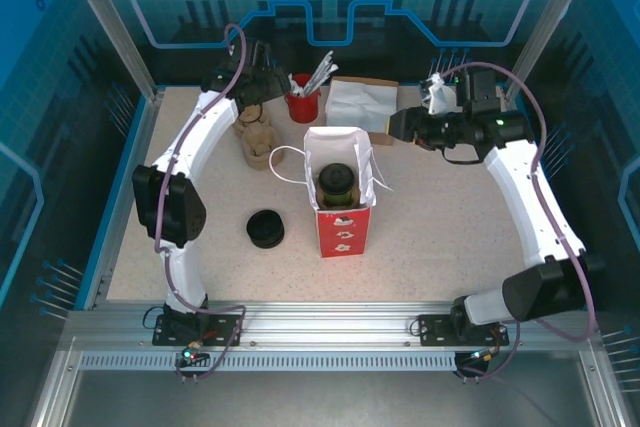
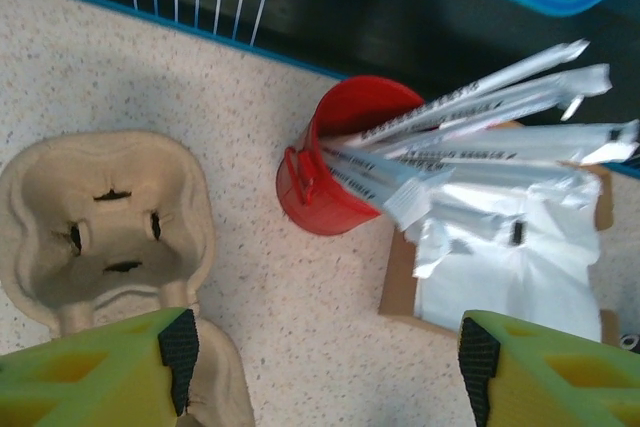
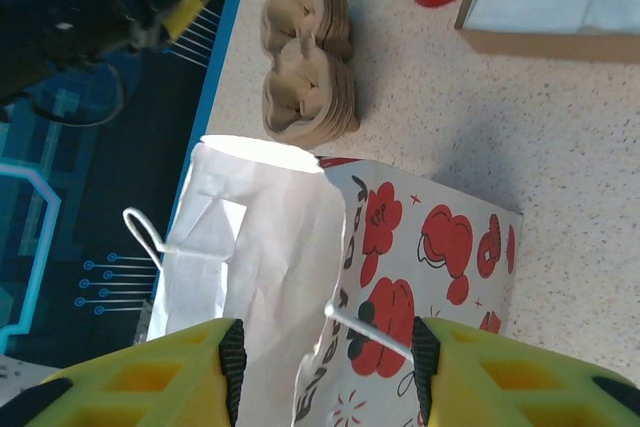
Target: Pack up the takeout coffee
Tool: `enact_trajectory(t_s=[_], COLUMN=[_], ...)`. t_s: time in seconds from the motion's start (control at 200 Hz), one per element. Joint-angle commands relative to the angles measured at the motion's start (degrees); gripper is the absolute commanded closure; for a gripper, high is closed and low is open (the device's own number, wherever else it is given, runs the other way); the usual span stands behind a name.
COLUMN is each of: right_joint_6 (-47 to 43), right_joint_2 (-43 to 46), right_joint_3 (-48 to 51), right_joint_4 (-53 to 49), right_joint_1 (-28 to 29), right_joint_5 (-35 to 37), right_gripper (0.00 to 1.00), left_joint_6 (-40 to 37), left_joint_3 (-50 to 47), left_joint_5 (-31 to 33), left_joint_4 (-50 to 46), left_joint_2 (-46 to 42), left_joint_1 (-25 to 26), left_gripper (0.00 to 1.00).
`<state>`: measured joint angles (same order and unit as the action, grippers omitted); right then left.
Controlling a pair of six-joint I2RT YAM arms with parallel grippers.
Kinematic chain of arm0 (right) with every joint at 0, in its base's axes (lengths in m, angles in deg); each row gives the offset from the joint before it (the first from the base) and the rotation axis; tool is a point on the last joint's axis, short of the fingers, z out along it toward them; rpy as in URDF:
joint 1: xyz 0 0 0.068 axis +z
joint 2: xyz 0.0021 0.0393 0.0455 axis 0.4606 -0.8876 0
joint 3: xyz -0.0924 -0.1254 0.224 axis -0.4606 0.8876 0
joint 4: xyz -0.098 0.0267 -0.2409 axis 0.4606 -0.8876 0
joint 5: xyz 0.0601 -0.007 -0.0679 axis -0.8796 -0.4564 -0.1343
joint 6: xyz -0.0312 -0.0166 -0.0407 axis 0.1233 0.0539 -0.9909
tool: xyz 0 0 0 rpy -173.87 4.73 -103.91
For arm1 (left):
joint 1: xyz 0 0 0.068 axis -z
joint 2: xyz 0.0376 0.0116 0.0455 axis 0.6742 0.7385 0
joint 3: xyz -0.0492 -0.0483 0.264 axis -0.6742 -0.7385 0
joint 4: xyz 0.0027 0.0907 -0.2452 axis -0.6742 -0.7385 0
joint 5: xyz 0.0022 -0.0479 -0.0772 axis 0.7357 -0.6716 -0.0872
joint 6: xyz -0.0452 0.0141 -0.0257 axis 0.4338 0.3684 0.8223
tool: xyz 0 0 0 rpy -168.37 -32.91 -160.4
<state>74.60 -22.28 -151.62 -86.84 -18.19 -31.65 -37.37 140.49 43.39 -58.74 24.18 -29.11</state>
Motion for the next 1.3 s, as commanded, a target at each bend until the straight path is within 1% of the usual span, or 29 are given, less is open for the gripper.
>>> enact_trajectory(t_s=[0.0,0.115,0.21,0.33,0.525,0.65,0.865,0.996,1.136,1.236,1.296], right_joint_6=[-2.3,-2.3,-2.5,-2.6,-2.9,-3.7,-4.0,-5.1,-5.5,-5.6,-5.7], right_joint_2=[4.3,8.3,11.7,14.9,16.1,16.2,16.4,16.2,16.0,16.1,16.1], right_joint_3=[0.7,3.2,6.1,9.4,11.1,11.7,12.7,12.1,12.3,12.6,12.7], right_joint_4=[-1.5,0.0,1.4,2.4,1.9,1.9,2.5,1.8,1.6,1.7,1.7], right_joint_1=[-0.9,-1.1,-1.1,-1.3,-1.4,-1.4,-1.9,-2.6,-3.5,-3.9,-4.1], right_joint_5=[2.2,3.6,5.0,6.5,7.3,7.3,6.8,6.4,5.8,5.4,5.2], right_gripper=[0.5,0.5,0.5,0.49,0.49,0.49,0.49,0.48,0.48,0.48,0.48], left_joint_6=[-2.2,-3.3,-3.5,-3.6,-3.6,-3.8,-4.0,-4.4,-4.9,-5.3,-5.6], left_joint_3=[-2.4,-2.0,-2.2,0.7,5.2,6.8,7.3,8.0,8.2,8.3,8.9], left_joint_5=[-3.5,-7.0,-9.0,-10.7,-10.9,-11.0,-9.8,-9.2,-8.5,-8.1,-8.1], left_joint_4=[5.0,7.0,9.0,9.4,8.9,9.1,9.8,9.8,9.4,9.5,9.4], left_joint_2=[0.6,2.0,3.0,6.0,10.0,11.1,11.7,12.3,12.6,12.6,12.7], left_joint_1=[-1.1,-1.6,-1.6,-1.6,-1.6,-1.6,-1.7,-1.6,-1.7,-1.8,-2.0], left_gripper=[0.3,0.38,0.4,0.42,0.51,0.54,0.59,0.66,0.69,0.76,0.78])
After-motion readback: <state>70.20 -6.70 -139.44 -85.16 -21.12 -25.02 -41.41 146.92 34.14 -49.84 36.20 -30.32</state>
